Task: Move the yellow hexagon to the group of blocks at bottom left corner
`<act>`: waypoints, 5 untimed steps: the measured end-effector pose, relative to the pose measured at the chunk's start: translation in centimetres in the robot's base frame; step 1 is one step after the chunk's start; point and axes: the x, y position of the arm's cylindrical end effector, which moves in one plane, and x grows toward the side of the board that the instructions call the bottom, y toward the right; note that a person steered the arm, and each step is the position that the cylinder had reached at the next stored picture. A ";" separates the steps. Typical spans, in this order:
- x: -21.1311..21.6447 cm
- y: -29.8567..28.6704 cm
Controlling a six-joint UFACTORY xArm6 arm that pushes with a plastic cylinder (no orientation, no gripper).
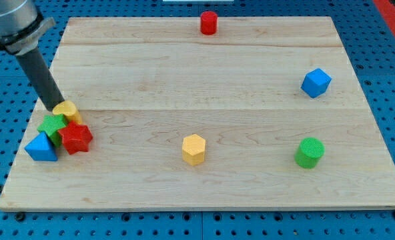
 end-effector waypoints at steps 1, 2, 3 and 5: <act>-2.3 2.5; -0.2 3.2; 2.0 3.8; 2.9 24.6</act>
